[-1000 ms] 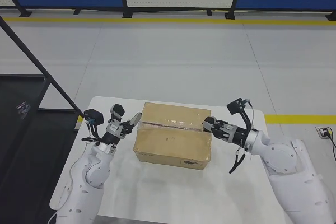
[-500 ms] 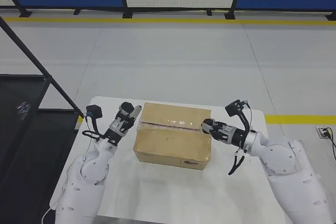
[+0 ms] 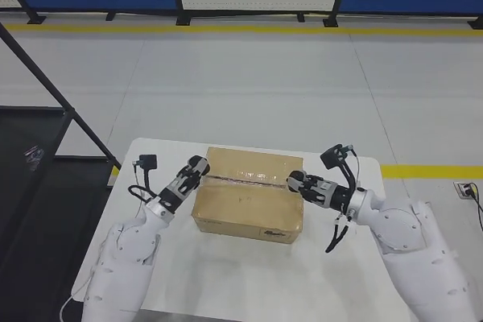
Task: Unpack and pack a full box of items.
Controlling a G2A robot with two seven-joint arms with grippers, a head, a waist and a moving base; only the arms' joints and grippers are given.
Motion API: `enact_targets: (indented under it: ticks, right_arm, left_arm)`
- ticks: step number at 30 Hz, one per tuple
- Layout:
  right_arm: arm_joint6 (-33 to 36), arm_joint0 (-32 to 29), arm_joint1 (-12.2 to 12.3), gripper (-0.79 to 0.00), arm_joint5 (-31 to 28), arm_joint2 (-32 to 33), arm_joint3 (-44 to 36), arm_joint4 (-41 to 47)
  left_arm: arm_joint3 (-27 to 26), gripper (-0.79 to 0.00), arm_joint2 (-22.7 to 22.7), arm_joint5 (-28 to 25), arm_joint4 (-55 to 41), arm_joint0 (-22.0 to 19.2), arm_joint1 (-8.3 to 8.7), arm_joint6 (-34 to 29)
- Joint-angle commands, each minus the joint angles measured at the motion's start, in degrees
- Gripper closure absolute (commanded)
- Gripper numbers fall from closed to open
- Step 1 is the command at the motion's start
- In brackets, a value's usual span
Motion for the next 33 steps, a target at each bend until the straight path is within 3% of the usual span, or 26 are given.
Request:
enact_targets:
  ticks: [1, 15, 29, 31, 33]
  right_arm:
    - [-0.2, 0.0, 0.0, 0.000, 0.2, -0.1, 0.0, 0.4]
    - [-2.0, -0.3, 0.3, 0.000, 2.2, -0.9, 0.8, 0.0]
    - [-3.3, -0.7, 0.6, 0.000, 6.5, -1.6, 1.0, -2.7]
    - [-3.3, -0.6, 0.6, -0.197, 7.1, -1.9, 1.2, -2.9]
    - [-3.6, -0.5, 0.5, -0.246, 7.8, -2.1, 1.4, -3.2]
  left_arm:
    - [0.8, 0.000, 0.8, 2.2, -0.6, -1.0, 0.02, -2.7]
    - [6.8, 0.000, 6.3, 8.7, -0.2, -5.5, -0.25, -8.1]
    - [7.9, 0.000, 8.1, 8.7, -1.0, -6.7, -0.21, -7.4]
    - [7.9, 0.000, 8.2, 8.6, -1.1, -6.7, -0.17, -7.4]
    - [8.0, 0.000, 8.4, 8.5, -1.1, -6.7, -0.12, -7.4]
